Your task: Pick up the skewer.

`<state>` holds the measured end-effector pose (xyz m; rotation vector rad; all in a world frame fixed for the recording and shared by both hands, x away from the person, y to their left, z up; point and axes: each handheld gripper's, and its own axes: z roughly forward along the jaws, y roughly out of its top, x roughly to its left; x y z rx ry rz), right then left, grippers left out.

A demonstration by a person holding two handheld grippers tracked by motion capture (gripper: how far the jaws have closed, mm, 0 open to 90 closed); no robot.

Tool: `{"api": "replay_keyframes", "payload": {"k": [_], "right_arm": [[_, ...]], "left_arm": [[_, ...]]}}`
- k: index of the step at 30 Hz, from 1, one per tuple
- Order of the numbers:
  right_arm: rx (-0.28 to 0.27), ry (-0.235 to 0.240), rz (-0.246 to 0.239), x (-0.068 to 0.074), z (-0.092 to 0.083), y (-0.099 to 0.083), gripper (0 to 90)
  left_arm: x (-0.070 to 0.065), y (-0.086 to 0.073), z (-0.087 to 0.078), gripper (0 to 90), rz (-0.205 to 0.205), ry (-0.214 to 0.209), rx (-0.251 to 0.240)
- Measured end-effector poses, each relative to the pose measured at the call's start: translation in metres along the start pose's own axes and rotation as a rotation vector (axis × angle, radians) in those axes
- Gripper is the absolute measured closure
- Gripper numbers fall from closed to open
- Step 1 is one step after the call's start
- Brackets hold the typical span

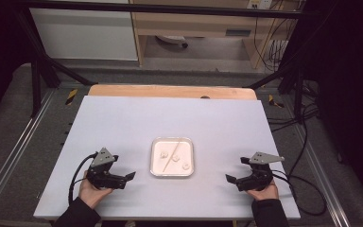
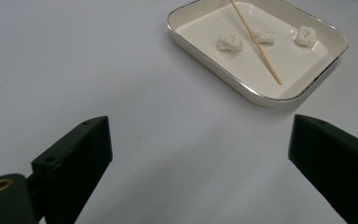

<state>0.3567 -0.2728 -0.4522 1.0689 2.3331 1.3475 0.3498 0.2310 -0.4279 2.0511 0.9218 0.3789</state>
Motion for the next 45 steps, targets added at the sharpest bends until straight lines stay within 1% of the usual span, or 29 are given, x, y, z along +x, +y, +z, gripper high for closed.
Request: {"api": "replay_keyframes", "payload": {"k": [2, 5, 6, 8, 10, 11, 12, 14, 15, 16, 17, 19, 21, 22, 23, 24, 27, 32, 35, 37, 38, 40, 41, 42, 45], "right_arm": [[0.001, 0.000, -0.002, 0.000, 0.000, 0.000, 0.6], [0.002, -0.001, -0.001, 0.000, 0.000, 0.000, 0.6], [0.002, -0.001, -0.001, 0.000, 0.000, 0.000, 0.6], [0.007, -0.003, -0.004, 0.000, 0.001, 0.000, 0.6], [0.008, -0.004, -0.003, 0.000, 0.001, 0.000, 0.6], [0.008, -0.004, 0.000, 0.001, 0.001, 0.000, 0.6], [0.008, -0.004, -0.001, 0.001, 0.001, 0.000, 0.6], [0.010, -0.004, -0.004, 0.000, 0.001, 0.000, 0.6], [0.011, -0.003, -0.002, 0.001, 0.001, 0.000, 0.6], [0.012, -0.003, -0.003, 0.001, 0.001, 0.000, 0.7], [0.013, -0.003, -0.003, 0.001, 0.001, 0.000, 0.6], [0.014, -0.003, -0.003, 0.001, 0.002, 0.000, 0.7], [0.018, -0.004, -0.006, 0.001, 0.002, -0.001, 0.7], [0.015, -0.006, -0.007, 0.001, 0.001, -0.001, 0.7], [0.011, -0.010, -0.012, 0.001, 0.001, -0.001, 0.9], [0.010, -0.012, -0.012, 0.001, 0.001, 0.000, 0.9], [0.011, -0.014, -0.014, 0.001, 0.000, -0.001, 0.9], [0.021, -0.014, -0.016, 0.001, 0.001, -0.001, 0.9], [0.024, -0.013, -0.017, 0.001, 0.002, -0.001, 0.9], [0.023, -0.011, -0.018, 0.001, 0.002, -0.001, 0.9], [0.023, -0.011, -0.018, 0.001, 0.002, -0.001, 0.9], [0.023, -0.008, -0.016, 0.001, 0.002, -0.001, 0.9], [0.024, -0.007, -0.016, 0.001, 0.002, -0.001, 0.8], [0.025, -0.006, -0.015, 0.001, 0.002, -0.001, 0.9], [0.028, -0.004, -0.018, 0.001, 0.003, -0.001, 0.8]], "left_arm": [[-0.003, 0.004, 0.001, 7.0, 0.003, 0.001, 0.003], [-0.009, 0.012, 0.004, 9.2, 0.010, -0.012, 0.000], [-0.009, 0.012, 0.004, 10.0, 0.010, -0.012, 0.000], [-0.017, 0.021, 0.008, 12.0, 0.027, -0.009, 0.001], [-0.022, 0.026, 0.012, 13.7, 0.033, -0.014, 0.007], [-0.022, 0.026, 0.012, 14.7, 0.033, -0.014, 0.007], [-0.027, 0.032, 0.017, 15.7, 0.041, -0.010, 0.019], [-0.031, 0.036, 0.023, 17.9, 0.051, -0.002, 0.028], [-0.031, 0.036, 0.023, 19.1, 0.051, -0.002, 0.028], [-0.035, 0.039, 0.028, 20.3, 0.059, 0.011, 0.033], [-0.037, 0.040, 0.031, 21.2, 0.060, 0.012, 0.037], [-0.038, 0.042, 0.034, 23.3, 0.059, 0.014, 0.041], [-0.042, 0.045, 0.041, 27.2, 0.056, 0.015, 0.049], [-0.042, 0.045, 0.041, 28.1, 0.056, 0.015, 0.049], [-0.045, 0.047, 0.046, 29.4, 0.054, 0.012, 0.060], [-0.045, 0.047, 0.046, 30.7, 0.054, 0.012, 0.060], [-0.050, 0.052, 0.056, 35.9, 0.044, 0.007, 0.069], [-0.057, 0.057, 0.069, 43.5, 0.046, 0.012, 0.084], [-0.061, 0.060, 0.077, 48.4, 0.039, 0.006, 0.099], [-0.063, 0.061, 0.083, 51.5, 0.040, 0.010, 0.110], [-0.063, 0.061, 0.083, 53.4, 0.040, 0.010, 0.110], [-0.066, 0.063, 0.091, 56.7, 0.032, 0.013, 0.120], [-0.066, 0.063, 0.091, 58.5, 0.032, 0.013, 0.120], [-0.067, 0.064, 0.096, 60.0, 0.031, 0.023, 0.129], [-0.069, 0.065, 0.102, 63.5, 0.029, 0.025, 0.137]]}}
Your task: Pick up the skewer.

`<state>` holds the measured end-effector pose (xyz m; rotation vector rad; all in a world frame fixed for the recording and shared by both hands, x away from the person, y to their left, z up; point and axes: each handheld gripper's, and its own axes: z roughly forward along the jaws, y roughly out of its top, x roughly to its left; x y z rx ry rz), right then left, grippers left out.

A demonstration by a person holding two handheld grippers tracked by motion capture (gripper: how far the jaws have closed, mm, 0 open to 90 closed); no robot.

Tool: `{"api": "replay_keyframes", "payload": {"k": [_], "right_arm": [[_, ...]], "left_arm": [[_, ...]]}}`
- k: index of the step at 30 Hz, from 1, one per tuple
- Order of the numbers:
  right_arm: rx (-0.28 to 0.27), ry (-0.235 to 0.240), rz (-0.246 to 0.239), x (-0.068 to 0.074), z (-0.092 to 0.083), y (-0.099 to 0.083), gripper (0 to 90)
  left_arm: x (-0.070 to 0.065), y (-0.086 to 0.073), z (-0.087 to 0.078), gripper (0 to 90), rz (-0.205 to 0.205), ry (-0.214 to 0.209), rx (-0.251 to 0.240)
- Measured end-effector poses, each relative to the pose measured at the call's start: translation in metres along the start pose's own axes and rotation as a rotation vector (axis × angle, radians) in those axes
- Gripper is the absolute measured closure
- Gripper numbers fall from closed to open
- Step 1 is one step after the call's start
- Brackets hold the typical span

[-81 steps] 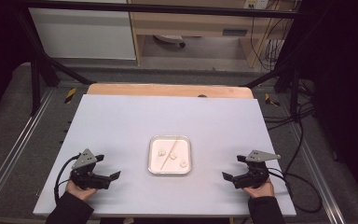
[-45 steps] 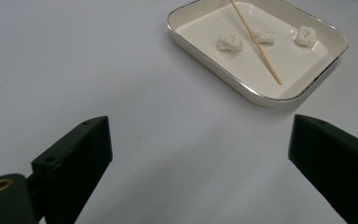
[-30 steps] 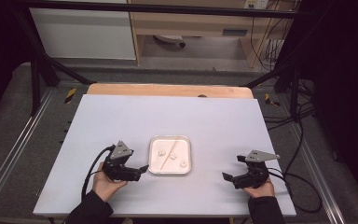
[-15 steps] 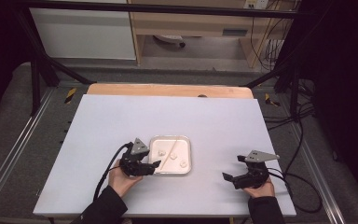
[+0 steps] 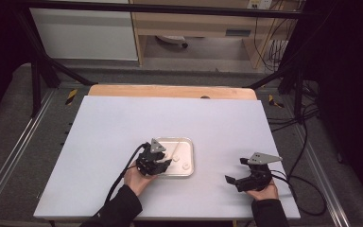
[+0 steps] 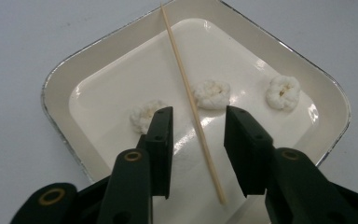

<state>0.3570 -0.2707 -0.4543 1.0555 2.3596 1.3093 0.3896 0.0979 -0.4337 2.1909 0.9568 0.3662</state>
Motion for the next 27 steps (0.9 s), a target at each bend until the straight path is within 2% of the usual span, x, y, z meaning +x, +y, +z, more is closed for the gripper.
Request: {"api": "replay_keyframes", "payload": {"k": [6, 8, 13, 22, 27], "right_arm": [[0.001, 0.002, -0.003, 0.000, 0.000, 0.000, 0.8], [0.003, 0.003, 0.000, 0.000, 0.000, 0.000, 0.8], [0.001, 0.003, -0.004, 0.000, 0.000, 0.000, 0.8], [0.002, 0.004, -0.004, 0.000, 0.000, 0.000, 0.8], [0.002, 0.006, -0.001, 0.000, 0.000, 0.000, 0.9]], "left_arm": [[-0.002, 0.001, 0.007, 72.0, -0.001, 0.022, 0.013], [-0.002, 0.001, 0.008, 74.2, -0.012, 0.013, 0.012], [-0.004, 0.001, 0.011, 79.4, -0.014, 0.026, 0.020], [-0.008, 0.002, 0.017, 85.0, -0.022, 0.052, 0.018], [-0.013, 0.002, 0.018, 87.3, -0.027, 0.081, 0.011]]}}
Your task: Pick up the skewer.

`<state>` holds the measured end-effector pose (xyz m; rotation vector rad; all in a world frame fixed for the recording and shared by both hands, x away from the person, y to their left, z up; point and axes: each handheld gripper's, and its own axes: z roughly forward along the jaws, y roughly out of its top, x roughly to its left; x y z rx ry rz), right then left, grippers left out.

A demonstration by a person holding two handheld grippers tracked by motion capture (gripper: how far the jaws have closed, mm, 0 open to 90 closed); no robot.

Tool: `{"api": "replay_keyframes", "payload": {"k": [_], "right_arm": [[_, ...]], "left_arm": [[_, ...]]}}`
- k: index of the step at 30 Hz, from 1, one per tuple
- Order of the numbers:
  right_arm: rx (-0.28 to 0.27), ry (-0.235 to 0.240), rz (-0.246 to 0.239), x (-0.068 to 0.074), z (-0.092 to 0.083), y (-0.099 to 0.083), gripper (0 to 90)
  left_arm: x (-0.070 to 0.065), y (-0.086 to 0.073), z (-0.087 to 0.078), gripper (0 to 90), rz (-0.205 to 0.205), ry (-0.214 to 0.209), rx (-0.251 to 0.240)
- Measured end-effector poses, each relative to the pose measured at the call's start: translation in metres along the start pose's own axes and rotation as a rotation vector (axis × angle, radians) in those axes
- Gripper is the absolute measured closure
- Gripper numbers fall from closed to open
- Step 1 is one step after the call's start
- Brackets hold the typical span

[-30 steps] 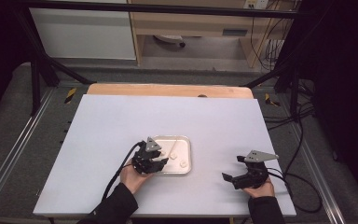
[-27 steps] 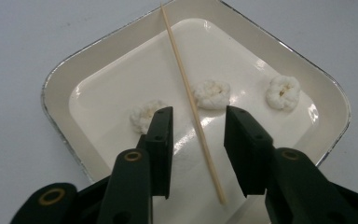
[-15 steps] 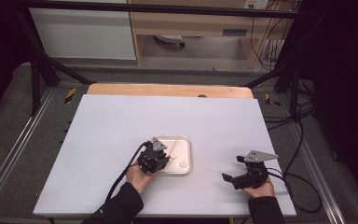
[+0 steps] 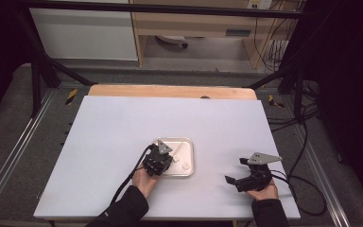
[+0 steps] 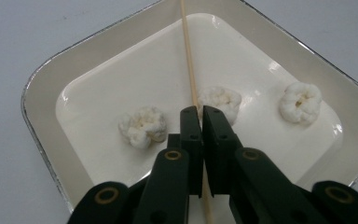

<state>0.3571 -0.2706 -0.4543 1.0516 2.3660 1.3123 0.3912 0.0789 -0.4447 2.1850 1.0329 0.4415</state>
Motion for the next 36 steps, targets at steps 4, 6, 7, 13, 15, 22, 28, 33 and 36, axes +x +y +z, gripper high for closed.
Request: {"api": "replay_keyframes", "payload": {"k": [4, 6, 7, 13, 15, 22, 28, 33, 36], "right_arm": [[0.000, 0.000, 0.000, 0.000, 0.000, 0.000, 0.9], [0.000, 0.000, 0.000, 0.000, 0.000, 0.000, 0.9], [0.000, 0.000, -0.001, 0.000, 0.000, 0.000, 0.9], [0.000, -0.001, -0.001, 0.000, 0.000, 0.000, 0.9], [-0.001, -0.002, -0.004, 0.000, 0.000, 0.000, 0.9], [-0.002, -0.006, -0.008, 0.001, 0.000, 0.001, 1.0], [0.001, -0.007, -0.015, 0.003, 0.000, 0.002, 0.9], [0.007, -0.005, -0.032, 0.006, 0.003, 0.004, 0.9], [0.009, -0.003, -0.047, 0.010, 0.005, 0.007, 0.9]], "left_arm": [[-0.001, -0.001, 0.000, 87.7, -0.009, 0.005, -0.006], [-0.001, -0.002, 0.000, 87.9, -0.010, 0.006, -0.011], [-0.001, -0.002, -0.001, 87.9, -0.011, 0.009, -0.014], [0.002, -0.005, -0.006, 88.2, -0.010, 0.009, -0.040], [0.005, -0.006, -0.011, 88.2, -0.015, 0.004, -0.059], [0.012, -0.008, -0.022, 88.3, -0.014, -0.031, -0.081], [0.014, -0.010, -0.031, 88.3, 0.010, -0.064, -0.086], [0.018, -0.012, -0.037, 88.3, 0.035, -0.096, -0.075], [0.019, -0.014, -0.039, 88.3, 0.046, -0.116, -0.072]]}}
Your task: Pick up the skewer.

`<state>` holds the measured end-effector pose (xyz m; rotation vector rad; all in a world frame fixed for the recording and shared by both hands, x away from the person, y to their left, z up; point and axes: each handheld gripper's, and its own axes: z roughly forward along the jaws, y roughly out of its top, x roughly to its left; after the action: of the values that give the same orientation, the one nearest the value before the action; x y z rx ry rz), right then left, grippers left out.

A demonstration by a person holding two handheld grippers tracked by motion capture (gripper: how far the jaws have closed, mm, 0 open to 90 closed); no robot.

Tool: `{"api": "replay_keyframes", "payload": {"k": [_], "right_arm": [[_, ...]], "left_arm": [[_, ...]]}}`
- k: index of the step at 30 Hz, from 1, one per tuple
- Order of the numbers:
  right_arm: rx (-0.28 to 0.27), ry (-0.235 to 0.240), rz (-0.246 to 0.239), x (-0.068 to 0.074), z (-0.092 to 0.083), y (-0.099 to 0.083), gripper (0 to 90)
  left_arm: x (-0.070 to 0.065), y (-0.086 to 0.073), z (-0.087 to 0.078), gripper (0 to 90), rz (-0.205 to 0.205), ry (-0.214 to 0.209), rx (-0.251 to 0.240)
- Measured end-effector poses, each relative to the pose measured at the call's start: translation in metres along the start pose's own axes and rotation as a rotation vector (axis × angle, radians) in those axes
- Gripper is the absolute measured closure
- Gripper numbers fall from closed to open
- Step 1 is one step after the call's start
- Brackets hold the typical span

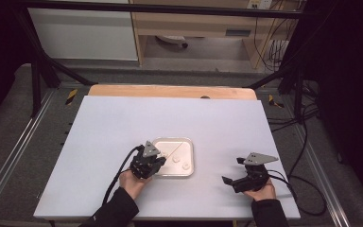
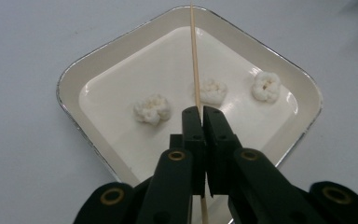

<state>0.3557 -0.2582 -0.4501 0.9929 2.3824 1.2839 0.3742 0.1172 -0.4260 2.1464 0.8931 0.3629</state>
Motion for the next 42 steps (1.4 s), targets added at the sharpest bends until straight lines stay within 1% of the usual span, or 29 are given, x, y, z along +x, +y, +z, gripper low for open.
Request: {"api": "replay_keyframes", "payload": {"k": [3, 4, 6, 7, 8, 9, 10, 11, 12, 13, 19, 23, 25, 29, 30, 31, 32, 36, 39, 41, 42], "right_arm": [[0.004, -0.003, -0.016, 0.004, 0.002, 0.003, 0.9], [0.007, -0.004, -0.024, 0.005, 0.002, 0.004, 0.9], [0.010, -0.004, -0.036, 0.008, 0.004, 0.006, 1.0], [0.013, -0.002, -0.042, 0.010, 0.005, 0.007, 1.0], [0.016, 0.002, -0.046, 0.011, 0.006, 0.008, 1.0], [0.018, 0.001, -0.054, 0.012, 0.006, 0.009, 1.0], [0.018, 0.002, -0.060, 0.014, 0.007, 0.010, 1.0], [0.018, 0.002, -0.060, 0.014, 0.007, 0.010, 1.0], [0.019, 0.005, -0.072, 0.017, 0.008, 0.013, 1.1], [0.019, 0.005, -0.072, 0.017, 0.008, 0.013, 1.1], [0.030, 0.016, -0.126, 0.027, 0.015, 0.019, 1.4], [0.042, 0.013, -0.165, 0.034, 0.019, 0.023, 1.4], [0.044, 0.003, -0.193, 0.037, 0.020, 0.025, 1.4], [0.054, -0.013, -0.238, 0.042, 0.021, 0.030, 1.6], [0.058, -0.016, -0.248, 0.044, 0.022, 0.030, 1.7], [0.058, -0.016, -0.248, 0.044, 0.022, 0.030, 1.7], [0.063, -0.022, -0.276, 0.046, 0.022, 0.032, 1.9], [0.072, -0.032, -0.317, 0.051, 0.023, 0.036, 1.9], [0.085, -0.042, -0.364, 0.055, 0.024, 0.039, 2.0], [0.093, -0.047, -0.387, 0.058, 0.026, 0.041, 2.1], [0.093, -0.047, -0.387, 0.058, 0.026, 0.041, 2.1]], "left_arm": [[-0.001, -0.001, -0.002, 88.3, 0.018, -0.018, 0.005], [-0.001, -0.002, -0.003, 88.3, 0.028, -0.019, 0.007], [-0.002, -0.002, -0.003, 88.3, 0.035, -0.024, 0.010], [-0.003, -0.005, -0.005, 88.2, 0.061, -0.040, 0.015], [-0.004, -0.006, -0.006, 88.3, 0.077, -0.039, 0.019], [-0.005, -0.007, -0.006, 88.2, 0.086, -0.041, 0.020], [-0.005, -0.007, -0.006, 88.2, 0.086, -0.041, 0.020], [-0.005, -0.009, -0.006, 88.2, 0.092, -0.049, 0.023], [-0.005, -0.010, -0.007, 88.2, 0.103, -0.055, 0.031], [-0.005, -0.010, -0.007, 88.3, 0.103, -0.055, 0.031], [-0.005, -0.011, -0.010, 88.2, 0.106, -0.071, 0.027], [-0.006, -0.009, -0.011, 88.2, 0.113, -0.079, 0.029], [-0.006, -0.008, -0.012, 88.2, 0.112, -0.090, 0.029], [-0.008, -0.006, -0.014, 88.2, 0.120, -0.093, 0.025], [-0.008, -0.006, -0.015, 88.2, 0.124, -0.094, 0.026], [-0.008, -0.006, -0.015, 88.3, 0.124, -0.094, 0.026], [-0.009, -0.005, -0.015, 88.2, 0.126, -0.097, 0.025], [-0.012, -0.003, -0.018, 88.3, 0.138, -0.103, 0.025], [-0.014, -0.002, -0.018, 88.2, 0.146, -0.111, 0.030], [-0.014, -0.001, -0.018, 88.3, 0.148, -0.113, 0.031], [-0.015, 0.000, -0.019, 88.3, 0.152, -0.114, 0.032]]}}
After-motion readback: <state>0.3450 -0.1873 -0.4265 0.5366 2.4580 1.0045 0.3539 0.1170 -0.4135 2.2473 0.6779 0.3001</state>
